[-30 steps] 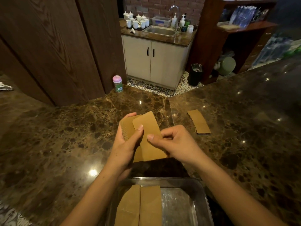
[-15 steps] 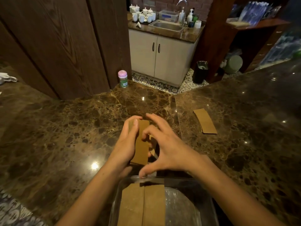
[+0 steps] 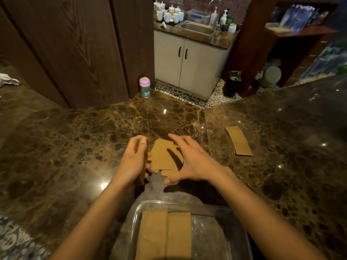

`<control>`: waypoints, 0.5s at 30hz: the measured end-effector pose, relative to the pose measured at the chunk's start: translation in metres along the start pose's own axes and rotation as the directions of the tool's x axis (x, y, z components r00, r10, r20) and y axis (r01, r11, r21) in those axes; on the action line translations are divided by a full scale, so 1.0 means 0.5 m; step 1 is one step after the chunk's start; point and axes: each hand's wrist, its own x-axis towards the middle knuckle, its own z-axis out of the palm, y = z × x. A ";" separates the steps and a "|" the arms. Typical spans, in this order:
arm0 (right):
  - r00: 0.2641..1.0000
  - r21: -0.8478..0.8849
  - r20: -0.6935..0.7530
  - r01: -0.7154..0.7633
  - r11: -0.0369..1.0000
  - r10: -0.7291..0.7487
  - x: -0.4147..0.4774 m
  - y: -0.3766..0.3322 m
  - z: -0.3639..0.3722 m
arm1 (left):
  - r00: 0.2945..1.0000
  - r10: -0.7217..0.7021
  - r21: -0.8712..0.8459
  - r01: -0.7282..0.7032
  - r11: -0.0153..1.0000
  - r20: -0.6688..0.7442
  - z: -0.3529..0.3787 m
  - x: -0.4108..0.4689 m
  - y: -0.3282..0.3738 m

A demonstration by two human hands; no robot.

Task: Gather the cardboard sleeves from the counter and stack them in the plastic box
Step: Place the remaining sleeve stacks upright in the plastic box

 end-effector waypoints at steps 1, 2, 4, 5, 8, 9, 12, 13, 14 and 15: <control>0.998 -0.012 0.018 -0.064 0.998 0.064 0.012 0.012 0.006 | 0.999 0.037 0.067 -0.034 0.997 -0.035 -0.008 0.012 -0.011; 0.993 -0.030 0.032 -0.114 0.993 0.115 0.023 0.022 0.014 | 0.996 0.068 0.143 -0.060 0.988 -0.051 -0.016 0.022 -0.022; 0.983 -0.070 0.054 -0.173 0.982 0.177 0.039 0.038 0.032 | 0.994 0.092 0.340 -0.064 0.938 -0.065 -0.029 0.039 -0.038; 0.978 -0.087 0.059 -0.193 0.977 0.198 0.046 0.044 0.040 | 0.993 0.093 0.429 -0.056 0.901 -0.067 -0.032 0.048 -0.046; 0.972 -0.095 0.018 -0.232 0.968 0.234 0.068 0.044 0.050 | 0.994 0.101 0.544 -0.067 0.836 -0.033 -0.028 0.068 -0.056; 0.970 -0.076 -0.009 -0.244 0.967 0.244 0.079 0.040 0.051 | 0.995 0.095 0.547 -0.071 0.834 -0.016 -0.026 0.073 -0.056; 0.968 -0.072 -0.025 -0.251 0.965 0.250 0.115 0.028 0.046 | 0.997 0.051 0.488 -0.073 0.870 0.058 -0.025 0.081 -0.055; 0.968 -0.094 -0.007 -0.249 0.964 0.249 0.124 0.025 0.044 | 0.996 0.043 0.471 -0.074 0.879 0.078 -0.028 0.082 -0.056; 0.968 -0.118 0.011 -0.248 0.962 0.251 0.132 0.022 0.043 | 0.995 0.045 0.452 -0.083 0.888 0.094 -0.031 0.082 -0.057; 0.965 -0.133 0.027 -0.254 0.958 0.259 0.136 0.021 0.043 | 0.993 0.050 0.428 -0.093 0.899 0.110 -0.033 0.082 -0.059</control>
